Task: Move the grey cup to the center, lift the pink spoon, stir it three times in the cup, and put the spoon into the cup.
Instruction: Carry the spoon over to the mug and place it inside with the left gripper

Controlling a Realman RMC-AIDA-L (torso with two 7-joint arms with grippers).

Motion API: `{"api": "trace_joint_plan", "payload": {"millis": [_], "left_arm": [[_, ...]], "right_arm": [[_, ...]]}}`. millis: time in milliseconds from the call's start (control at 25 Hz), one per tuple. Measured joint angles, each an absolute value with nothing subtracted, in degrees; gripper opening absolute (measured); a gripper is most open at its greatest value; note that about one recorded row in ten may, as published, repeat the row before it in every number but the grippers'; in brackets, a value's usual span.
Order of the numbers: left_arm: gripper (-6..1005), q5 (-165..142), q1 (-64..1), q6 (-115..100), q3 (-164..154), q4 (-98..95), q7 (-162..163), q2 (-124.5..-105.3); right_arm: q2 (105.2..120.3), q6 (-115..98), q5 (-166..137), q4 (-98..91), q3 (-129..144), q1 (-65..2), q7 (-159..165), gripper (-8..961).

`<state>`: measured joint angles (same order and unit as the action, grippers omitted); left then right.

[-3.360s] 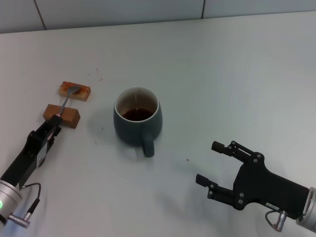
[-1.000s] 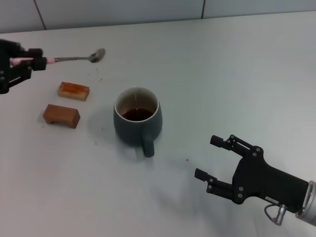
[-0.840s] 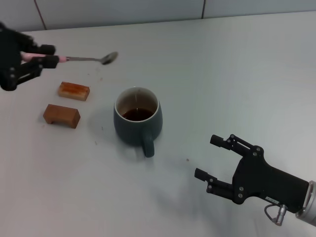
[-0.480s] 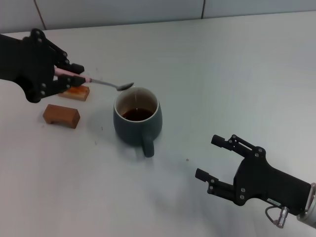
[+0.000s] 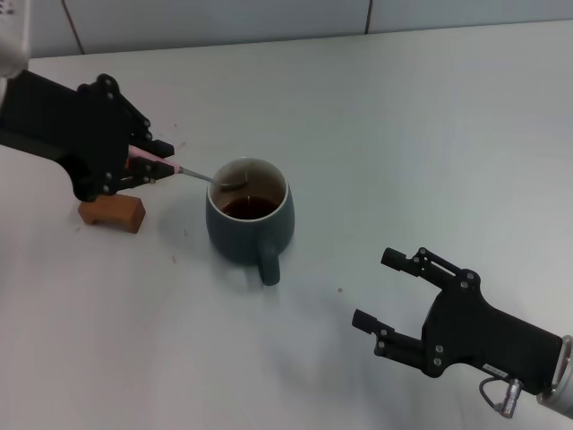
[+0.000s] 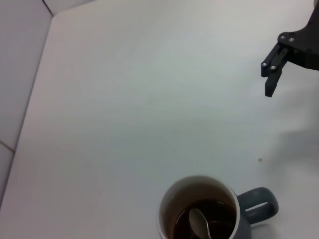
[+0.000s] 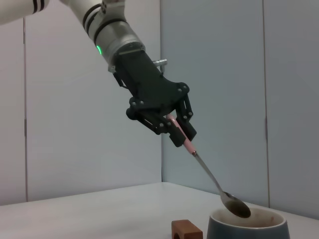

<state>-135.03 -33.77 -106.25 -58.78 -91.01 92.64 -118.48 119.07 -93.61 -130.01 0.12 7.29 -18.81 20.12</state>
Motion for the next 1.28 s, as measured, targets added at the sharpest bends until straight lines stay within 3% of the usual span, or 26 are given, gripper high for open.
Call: {"api": "trace_joint_plan", "payload": {"millis": [760,1280], "left_arm": [[135,-142.7,-38.7,-97.8,-71.9,-86.7,96.2,-118.85],[151,-143.2,-37.2,-101.2,-74.8,-89.5,98.3,-118.71]], "right_arm": [[119.09,-93.7,-130.3,0.2,7.5,-18.0,19.9,793],[119.09,-93.6,-130.3,0.1,7.7,-17.7,19.9,793]]}}
